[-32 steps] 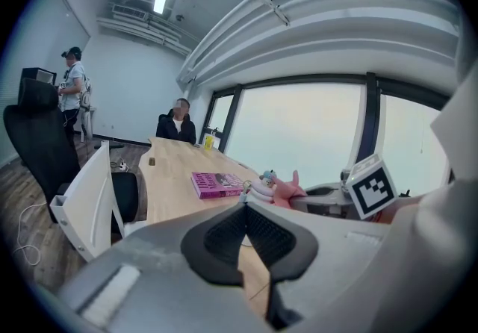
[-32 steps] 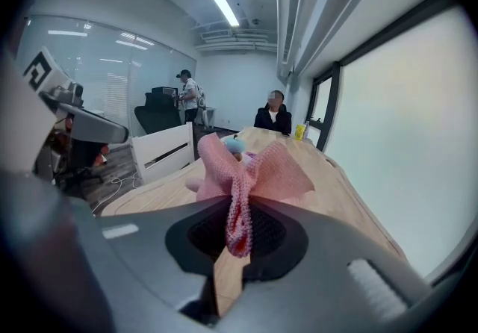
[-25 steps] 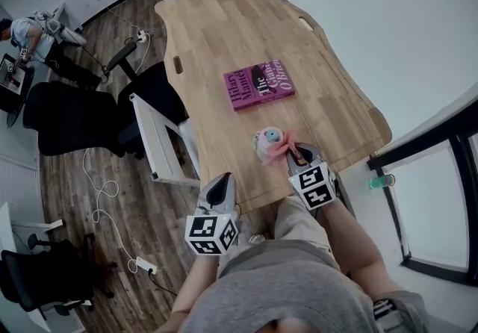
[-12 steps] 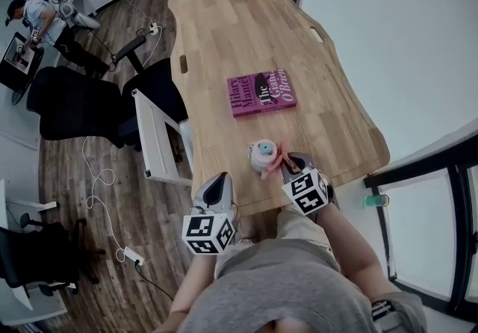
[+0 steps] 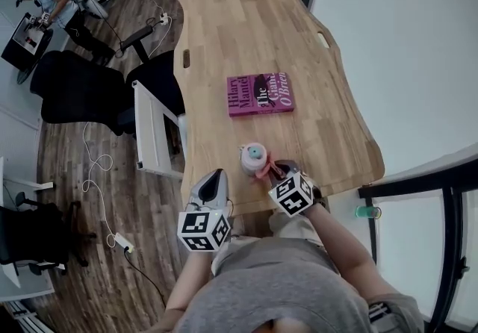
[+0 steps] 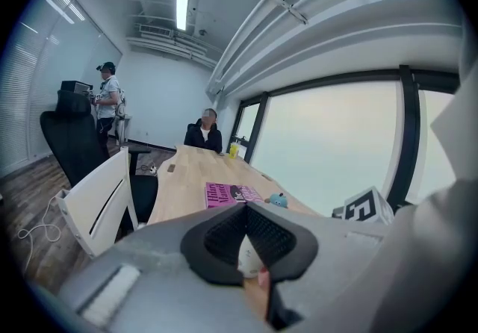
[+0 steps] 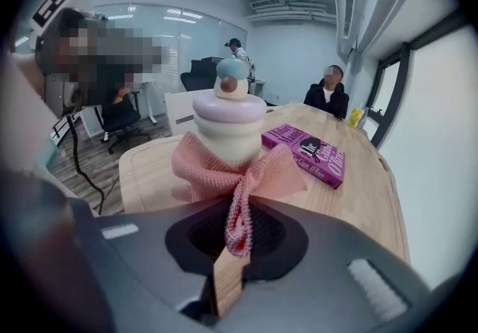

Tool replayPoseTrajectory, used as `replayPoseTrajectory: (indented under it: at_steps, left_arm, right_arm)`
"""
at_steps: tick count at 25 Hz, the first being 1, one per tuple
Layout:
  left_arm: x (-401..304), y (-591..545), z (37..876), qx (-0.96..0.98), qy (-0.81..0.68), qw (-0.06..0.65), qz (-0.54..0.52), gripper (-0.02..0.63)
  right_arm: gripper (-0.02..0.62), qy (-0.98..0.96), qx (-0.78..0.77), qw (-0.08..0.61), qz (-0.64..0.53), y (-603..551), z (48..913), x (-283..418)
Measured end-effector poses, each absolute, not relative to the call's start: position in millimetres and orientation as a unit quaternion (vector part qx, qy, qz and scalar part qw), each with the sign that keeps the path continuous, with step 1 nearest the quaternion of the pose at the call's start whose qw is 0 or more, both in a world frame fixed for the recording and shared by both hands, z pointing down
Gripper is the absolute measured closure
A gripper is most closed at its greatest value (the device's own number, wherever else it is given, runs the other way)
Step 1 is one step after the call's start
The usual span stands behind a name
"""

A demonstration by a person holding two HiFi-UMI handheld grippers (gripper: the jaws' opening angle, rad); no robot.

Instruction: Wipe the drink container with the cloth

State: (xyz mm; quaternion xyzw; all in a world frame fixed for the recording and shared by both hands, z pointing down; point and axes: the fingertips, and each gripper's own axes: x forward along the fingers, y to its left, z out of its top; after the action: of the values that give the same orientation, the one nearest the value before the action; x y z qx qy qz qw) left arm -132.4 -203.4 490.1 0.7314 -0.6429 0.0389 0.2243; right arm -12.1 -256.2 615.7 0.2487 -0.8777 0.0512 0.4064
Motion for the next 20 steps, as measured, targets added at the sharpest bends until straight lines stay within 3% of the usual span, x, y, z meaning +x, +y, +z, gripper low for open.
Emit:
replayPoseTrajectory:
  at_steps: [20]
  left_arm:
    - [-115.8, -207.1, 491.4, 0.674, -0.704, 0.22, 0.03, 0.603]
  right_arm:
    - [0.568, -0.877, 0.128, 0.461, 0.055, -257.4, 671.1, -10.0]
